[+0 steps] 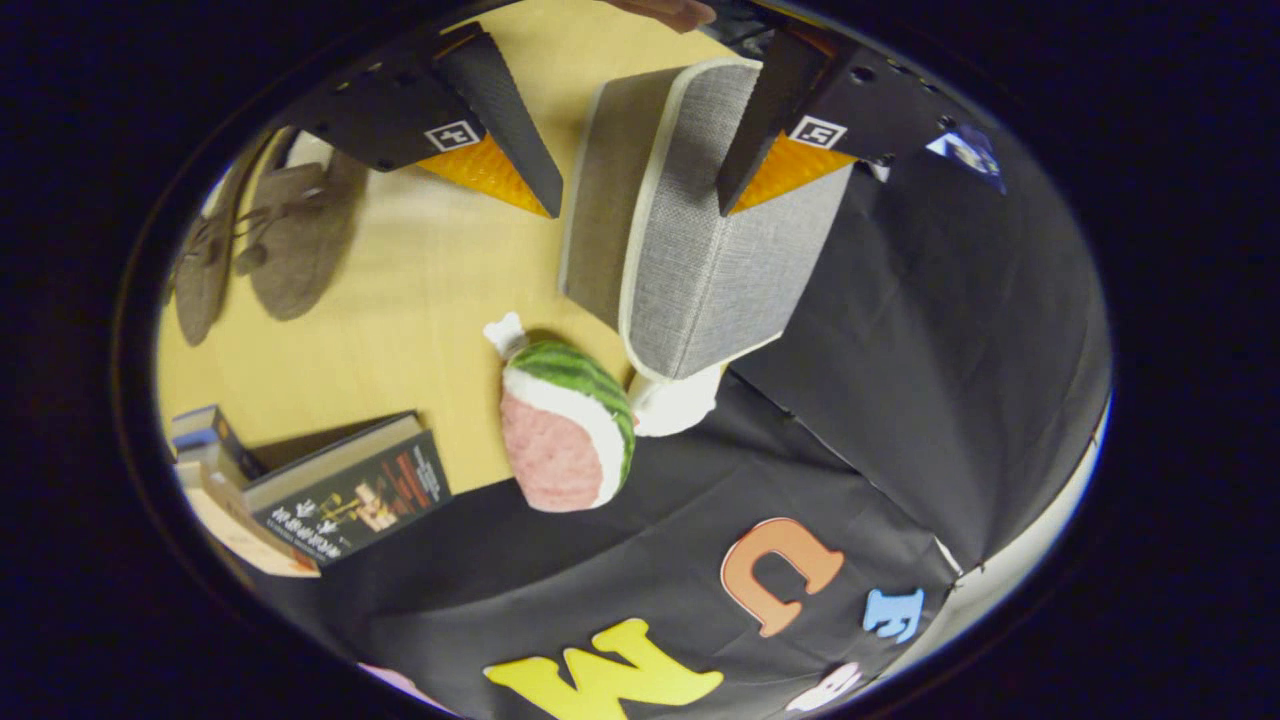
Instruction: Open the storage box then place both shoes into the box .Put the left shoe in first, then the right shoe, with the right side of both shoes facing outward in a uniform manner.
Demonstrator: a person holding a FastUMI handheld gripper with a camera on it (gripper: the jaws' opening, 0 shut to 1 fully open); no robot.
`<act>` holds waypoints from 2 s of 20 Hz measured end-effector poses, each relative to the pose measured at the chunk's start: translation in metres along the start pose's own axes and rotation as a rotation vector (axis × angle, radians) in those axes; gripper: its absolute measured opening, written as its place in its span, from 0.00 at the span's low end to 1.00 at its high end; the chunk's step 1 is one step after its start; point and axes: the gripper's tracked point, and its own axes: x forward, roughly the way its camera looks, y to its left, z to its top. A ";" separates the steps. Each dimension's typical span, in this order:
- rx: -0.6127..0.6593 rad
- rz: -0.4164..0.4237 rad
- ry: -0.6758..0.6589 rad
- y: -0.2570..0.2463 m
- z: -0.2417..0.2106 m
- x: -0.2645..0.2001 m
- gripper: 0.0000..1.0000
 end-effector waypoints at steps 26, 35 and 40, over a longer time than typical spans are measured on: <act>0.321 0.327 0.131 0.025 0.010 0.003 0.28; 0.203 0.238 0.141 0.032 0.008 -0.007 0.03; 0.173 0.264 0.115 0.057 0.022 -0.020 0.00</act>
